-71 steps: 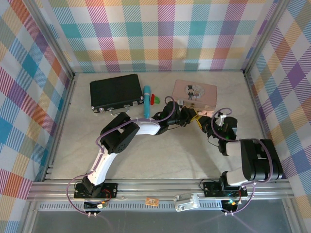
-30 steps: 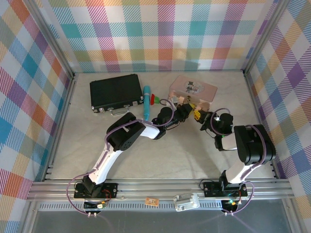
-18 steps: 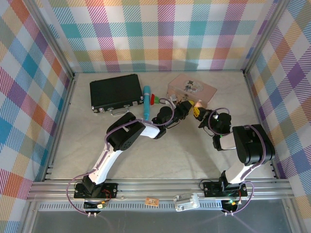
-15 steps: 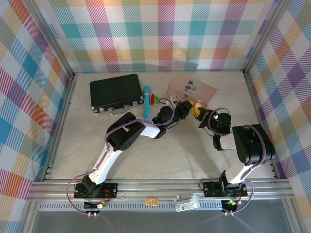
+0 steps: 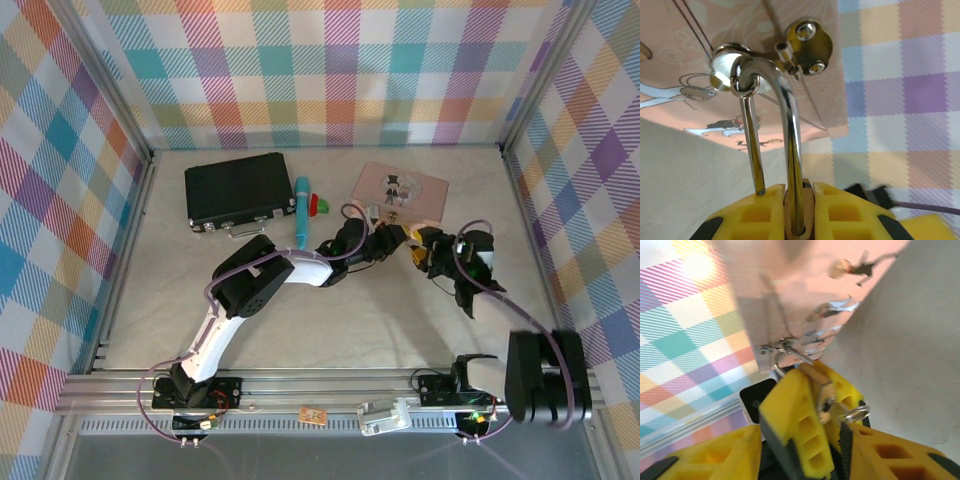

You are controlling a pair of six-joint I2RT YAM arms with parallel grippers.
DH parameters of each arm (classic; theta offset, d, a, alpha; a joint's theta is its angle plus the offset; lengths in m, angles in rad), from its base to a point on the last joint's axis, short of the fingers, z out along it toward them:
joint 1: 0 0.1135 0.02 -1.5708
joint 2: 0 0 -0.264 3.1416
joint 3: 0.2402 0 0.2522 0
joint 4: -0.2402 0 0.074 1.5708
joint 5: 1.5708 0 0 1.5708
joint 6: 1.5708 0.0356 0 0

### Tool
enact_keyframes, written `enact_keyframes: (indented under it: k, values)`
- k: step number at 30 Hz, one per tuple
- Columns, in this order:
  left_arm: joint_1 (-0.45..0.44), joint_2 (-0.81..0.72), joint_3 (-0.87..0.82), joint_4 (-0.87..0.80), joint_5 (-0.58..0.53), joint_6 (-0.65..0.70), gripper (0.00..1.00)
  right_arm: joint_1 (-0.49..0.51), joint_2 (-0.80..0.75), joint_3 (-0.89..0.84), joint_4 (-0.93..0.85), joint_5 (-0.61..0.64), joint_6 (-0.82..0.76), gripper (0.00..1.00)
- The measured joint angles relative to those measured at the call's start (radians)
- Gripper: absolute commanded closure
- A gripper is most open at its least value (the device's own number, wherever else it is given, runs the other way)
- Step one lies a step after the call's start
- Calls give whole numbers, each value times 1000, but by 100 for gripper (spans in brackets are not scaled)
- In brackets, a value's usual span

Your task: Unlock a padlock with a key

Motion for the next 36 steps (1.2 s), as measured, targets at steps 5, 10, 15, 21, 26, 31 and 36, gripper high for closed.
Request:
enact_keyframes:
  k: [5,10,15,21,26,31,36]
  values:
    - [-5,-5,0,-153,10,53,100,-6,-181,99,-371,125,-304,38]
    - [-5,-26,3,-293,15,123,100,-6,-200,194,-642,205,-591,30]
    - [-9,-41,13,-370,12,167,92,-6,-152,234,-770,209,-773,34]
    - [-13,-66,-6,-417,-11,203,58,-6,-108,240,-810,163,-875,39]
    - [-7,-187,-92,-457,-32,241,46,11,-103,277,-839,147,-943,40]
    - [29,-352,-176,-505,-37,292,44,85,-74,317,-850,162,-989,42]
    - [121,-486,-281,-514,-37,316,44,220,39,382,-884,242,-1040,48]
